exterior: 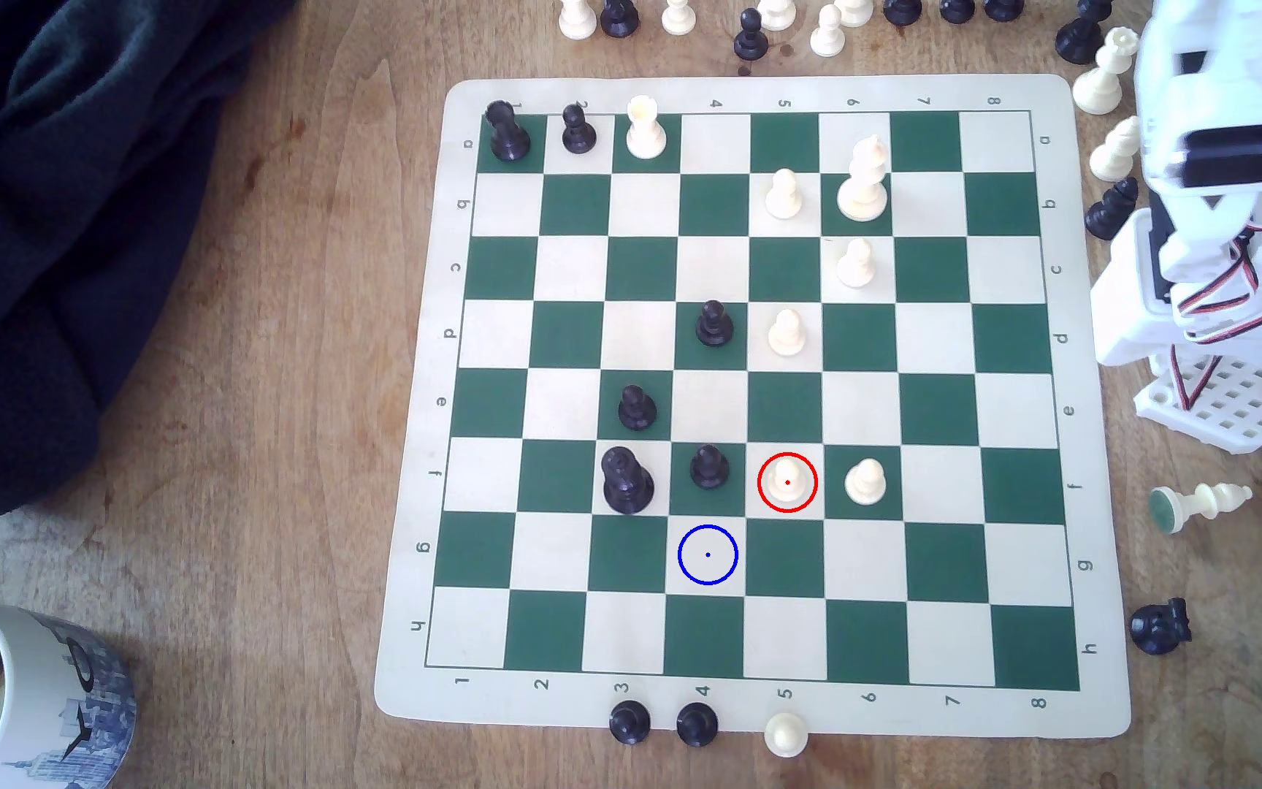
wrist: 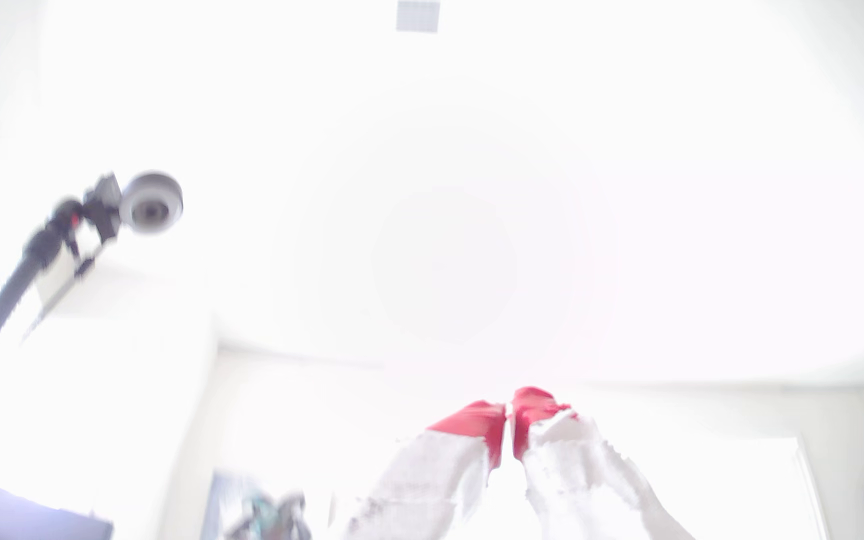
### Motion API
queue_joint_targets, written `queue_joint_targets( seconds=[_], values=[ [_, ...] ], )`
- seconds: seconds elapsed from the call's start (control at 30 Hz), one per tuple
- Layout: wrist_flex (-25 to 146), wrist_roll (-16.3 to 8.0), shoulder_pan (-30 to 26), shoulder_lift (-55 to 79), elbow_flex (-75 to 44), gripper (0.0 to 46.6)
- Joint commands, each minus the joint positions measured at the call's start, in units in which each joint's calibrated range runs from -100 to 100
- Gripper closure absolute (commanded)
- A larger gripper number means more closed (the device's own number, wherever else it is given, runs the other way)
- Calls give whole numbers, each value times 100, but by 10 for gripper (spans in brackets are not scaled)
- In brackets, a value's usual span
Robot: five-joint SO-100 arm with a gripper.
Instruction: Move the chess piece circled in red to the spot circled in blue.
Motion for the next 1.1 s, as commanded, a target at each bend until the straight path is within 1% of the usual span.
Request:
queue_joint_targets(
  seconds=[0.0, 0.03, 0.07, 0.1, 0.13, 0.17, 0.2, 0.23, 0.27, 0.37, 0.43, 0.47, 0.53, 0.57, 0.6, 0.67, 0.77, 0.8, 0.83, 0.87, 0.9, 0.93, 1.07],
  values=[
    [2404, -15, 250, -20, -372, 444],
    [3231, -15, 265, -20, -599, 464],
    [3870, -24, 273, -20, -780, 464],
    [4951, -24, 312, -20, -1088, 453],
    [5557, -5, 359, -20, -1306, 425],
    [5991, 15, 375, -20, -1487, 387],
    [6229, 78, 390, 14, -1623, 360],
    [6376, 200, 390, 125, -1732, 354],
    [6401, 269, 375, 227, -1805, 352],
    [7548, 234, 257, 812, -2584, 359],
    [7867, 269, 179, 940, -2666, 360],
    [8563, 225, 46, 1092, -2902, 358],
    [9120, 205, -63, 1271, -3029, 358],
    [9407, 161, -110, 1423, -3128, 357],
    [9939, 29, -204, 1797, -3455, 353],
    [10340, -59, -321, 2120, -3799, 351],
    [10995, -342, -564, 2816, -4642, 346],
    [11102, -396, -587, 2968, -4806, 342],
    [11217, -435, -611, 3104, -4932, 336],
    [11282, -537, -634, 3215, -5050, 321],
    [11667, -679, -650, 3682, -5485, 302],
    [11765, -757, -650, 3894, -5667, 300],
    [12060, -879, -775, 4802, -6184, 304]
  ],
)
